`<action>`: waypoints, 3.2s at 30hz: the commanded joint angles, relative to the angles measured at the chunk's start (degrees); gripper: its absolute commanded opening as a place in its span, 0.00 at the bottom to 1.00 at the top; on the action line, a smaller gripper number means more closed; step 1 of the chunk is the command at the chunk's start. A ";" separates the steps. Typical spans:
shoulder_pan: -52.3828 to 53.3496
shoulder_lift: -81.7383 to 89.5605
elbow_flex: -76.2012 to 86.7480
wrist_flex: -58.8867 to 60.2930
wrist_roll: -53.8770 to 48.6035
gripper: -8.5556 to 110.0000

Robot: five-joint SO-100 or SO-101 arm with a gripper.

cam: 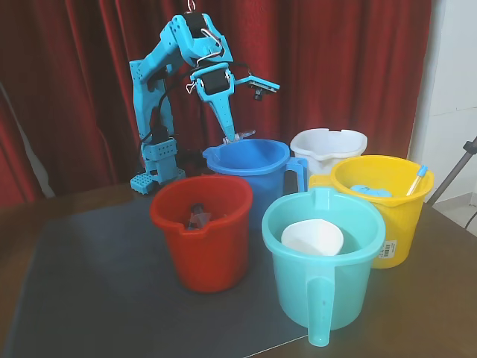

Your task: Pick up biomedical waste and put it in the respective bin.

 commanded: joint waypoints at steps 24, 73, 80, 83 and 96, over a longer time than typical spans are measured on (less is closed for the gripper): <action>0.35 25.84 3.69 10.02 5.10 0.07; 39.64 87.89 100.02 -14.50 -9.32 0.07; 41.31 87.98 99.32 -12.04 -8.79 0.07; 41.31 87.98 99.23 -11.87 -8.79 0.07; 41.22 87.89 99.40 -12.48 -8.88 0.07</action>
